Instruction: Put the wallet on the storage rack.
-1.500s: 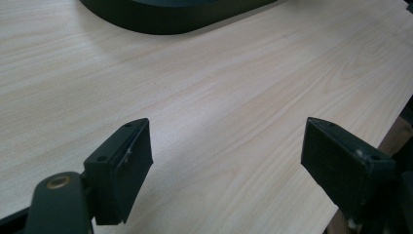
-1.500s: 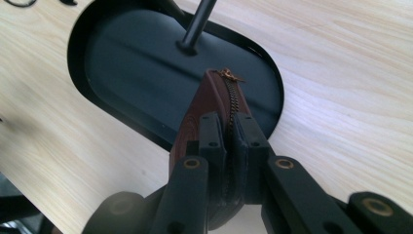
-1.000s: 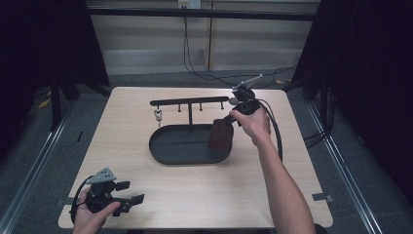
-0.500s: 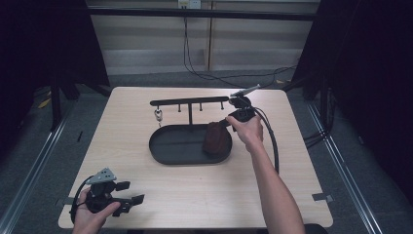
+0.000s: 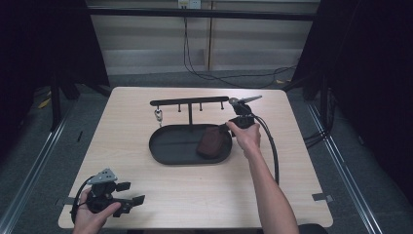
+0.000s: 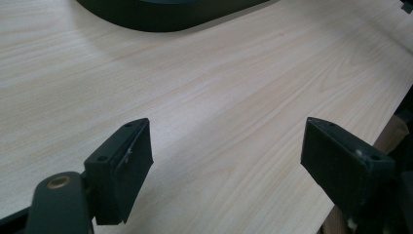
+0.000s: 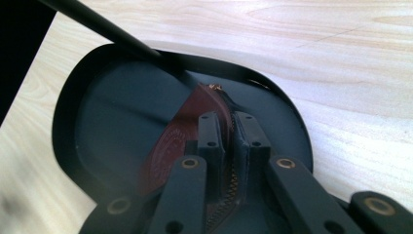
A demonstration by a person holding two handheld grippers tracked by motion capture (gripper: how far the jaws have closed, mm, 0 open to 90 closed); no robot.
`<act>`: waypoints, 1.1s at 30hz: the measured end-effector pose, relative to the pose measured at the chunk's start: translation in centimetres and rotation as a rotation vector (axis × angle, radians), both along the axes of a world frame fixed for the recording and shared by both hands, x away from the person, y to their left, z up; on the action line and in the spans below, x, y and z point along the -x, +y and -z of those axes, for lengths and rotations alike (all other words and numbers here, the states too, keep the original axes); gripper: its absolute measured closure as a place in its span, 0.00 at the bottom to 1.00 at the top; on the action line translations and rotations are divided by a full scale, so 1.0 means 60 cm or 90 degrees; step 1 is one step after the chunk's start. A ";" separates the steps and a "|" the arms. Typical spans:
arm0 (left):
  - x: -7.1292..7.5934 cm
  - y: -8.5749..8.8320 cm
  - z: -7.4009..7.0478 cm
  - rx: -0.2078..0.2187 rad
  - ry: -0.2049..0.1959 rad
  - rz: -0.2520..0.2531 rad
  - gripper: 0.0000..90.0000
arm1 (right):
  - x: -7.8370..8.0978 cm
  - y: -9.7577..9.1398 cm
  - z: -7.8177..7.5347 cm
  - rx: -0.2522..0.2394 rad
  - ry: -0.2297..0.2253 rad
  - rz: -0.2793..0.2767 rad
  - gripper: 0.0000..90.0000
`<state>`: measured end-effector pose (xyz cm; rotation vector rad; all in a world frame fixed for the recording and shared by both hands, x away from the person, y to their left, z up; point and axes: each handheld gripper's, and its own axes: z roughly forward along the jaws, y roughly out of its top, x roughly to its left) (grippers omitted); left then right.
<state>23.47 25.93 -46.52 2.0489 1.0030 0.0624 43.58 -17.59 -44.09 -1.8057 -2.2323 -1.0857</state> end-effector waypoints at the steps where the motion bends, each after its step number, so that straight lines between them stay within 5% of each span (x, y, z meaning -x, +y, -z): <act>1: 0.000 0.000 0.000 0.000 0.000 0.000 0.21 | 0.000 -0.001 0.003 -0.002 -0.004 0.003 0.91; 10: 0.001 -0.002 -0.001 0.000 -0.004 0.005 0.21 | -0.001 0.004 0.019 0.000 -0.039 0.000 0.89; 19: 0.000 -0.001 0.000 0.001 0.001 0.002 0.21 | 0.006 0.003 0.028 -0.003 -0.038 0.015 0.69; 33: -0.005 0.002 0.002 0.000 0.004 -0.007 0.21 | 0.029 -0.012 0.001 0.001 -0.068 -0.006 0.39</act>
